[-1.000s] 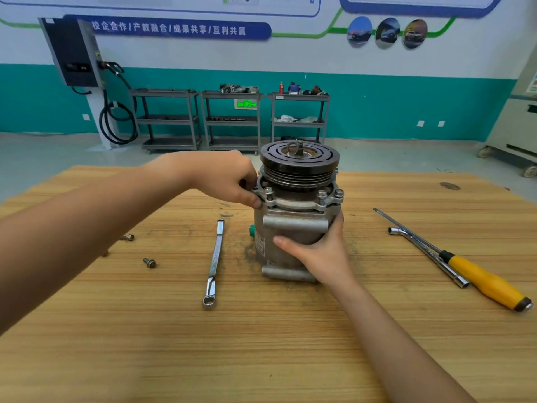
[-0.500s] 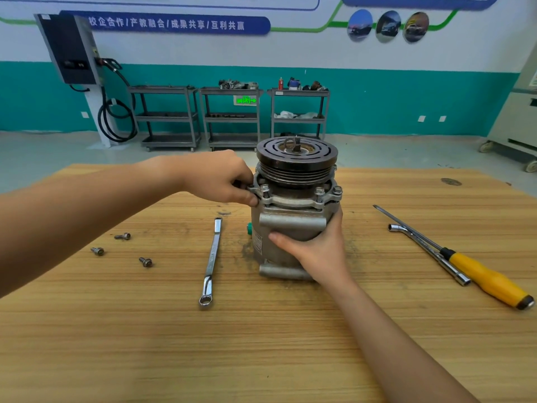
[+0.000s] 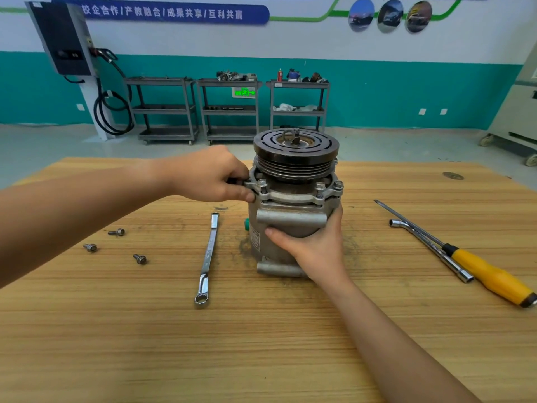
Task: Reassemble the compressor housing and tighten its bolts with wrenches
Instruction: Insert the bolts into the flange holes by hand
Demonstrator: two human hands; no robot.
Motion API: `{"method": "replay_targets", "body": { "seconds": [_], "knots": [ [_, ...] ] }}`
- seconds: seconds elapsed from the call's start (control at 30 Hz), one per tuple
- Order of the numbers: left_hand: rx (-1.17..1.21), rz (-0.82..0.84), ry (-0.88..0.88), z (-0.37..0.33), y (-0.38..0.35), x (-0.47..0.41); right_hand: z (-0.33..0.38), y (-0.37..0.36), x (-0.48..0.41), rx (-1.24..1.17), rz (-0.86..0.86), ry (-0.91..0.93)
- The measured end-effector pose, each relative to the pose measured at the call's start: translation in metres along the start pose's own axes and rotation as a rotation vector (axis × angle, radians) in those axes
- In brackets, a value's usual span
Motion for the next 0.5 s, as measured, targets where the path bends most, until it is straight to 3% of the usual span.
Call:
{"method": "replay_targets", "body": {
  "seconds": [0.3, 0.5],
  "knots": [
    [-0.005, -0.033, -0.042, -0.0015, -0.0021, 0.0019, -0.0010, -0.0008, -0.0001, -0.010, -0.001, -0.005],
    [-0.107, 0.103, -0.034, -0.0039, 0.0015, -0.0025, -0.0020, 0.0014, -0.0014, 0.010, 0.019, -0.027]
  ]
}}
Point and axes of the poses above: each hand's wrist, its own x-axis away from the middle knuckle, its own y-axis out of the back of the hand, z = x × y, the point moved 4 cm from there along -x, towards the middle knuckle, and after that the axes turned 15 degrees about -y, right-handed, at the moved point
